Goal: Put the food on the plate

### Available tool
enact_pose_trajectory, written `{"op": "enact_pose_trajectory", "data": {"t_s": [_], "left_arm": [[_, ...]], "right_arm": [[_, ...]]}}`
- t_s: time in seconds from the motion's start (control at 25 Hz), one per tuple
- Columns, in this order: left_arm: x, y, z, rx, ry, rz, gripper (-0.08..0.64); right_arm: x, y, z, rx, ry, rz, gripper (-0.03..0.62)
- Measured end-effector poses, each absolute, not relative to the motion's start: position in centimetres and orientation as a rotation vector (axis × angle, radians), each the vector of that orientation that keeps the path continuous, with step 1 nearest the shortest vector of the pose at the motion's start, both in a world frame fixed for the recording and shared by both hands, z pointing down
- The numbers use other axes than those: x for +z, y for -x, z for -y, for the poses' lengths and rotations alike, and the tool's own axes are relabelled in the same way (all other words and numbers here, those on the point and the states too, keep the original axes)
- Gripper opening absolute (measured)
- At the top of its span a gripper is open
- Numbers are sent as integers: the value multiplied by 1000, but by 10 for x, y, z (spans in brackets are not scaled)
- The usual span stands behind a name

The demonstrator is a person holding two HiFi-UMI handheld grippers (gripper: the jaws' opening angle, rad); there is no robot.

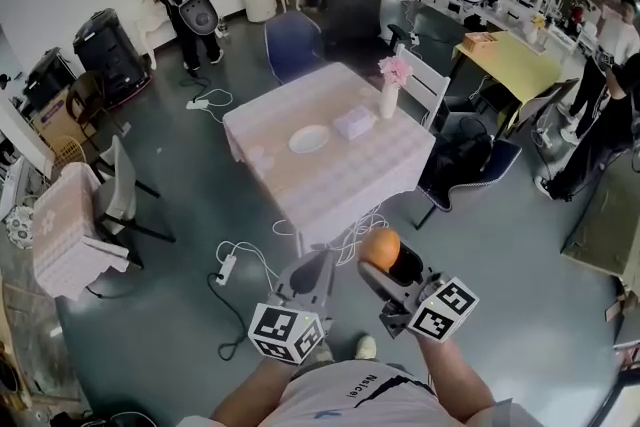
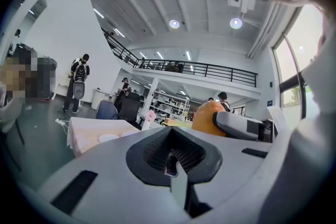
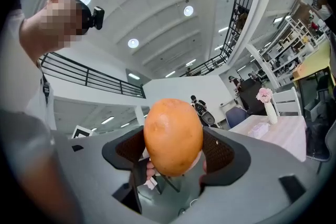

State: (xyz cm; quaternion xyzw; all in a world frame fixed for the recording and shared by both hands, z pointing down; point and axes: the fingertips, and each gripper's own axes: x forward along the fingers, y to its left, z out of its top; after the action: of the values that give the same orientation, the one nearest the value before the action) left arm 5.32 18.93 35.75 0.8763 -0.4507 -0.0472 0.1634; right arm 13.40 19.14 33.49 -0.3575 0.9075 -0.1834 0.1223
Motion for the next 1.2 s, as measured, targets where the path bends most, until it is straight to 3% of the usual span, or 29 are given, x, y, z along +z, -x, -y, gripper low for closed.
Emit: {"op": "enact_pose_trajectory", "data": {"t_s": [0.6, 1.2], "left_arm": [[364, 48, -161, -127, -2455, 1424, 6], [378, 43, -112, -120, -2450, 1384, 6]], "right_arm": [[343, -78, -178, -570, 1062, -2624, 308], [360, -64, -112, -624, 1023, -2648, 308]]}}
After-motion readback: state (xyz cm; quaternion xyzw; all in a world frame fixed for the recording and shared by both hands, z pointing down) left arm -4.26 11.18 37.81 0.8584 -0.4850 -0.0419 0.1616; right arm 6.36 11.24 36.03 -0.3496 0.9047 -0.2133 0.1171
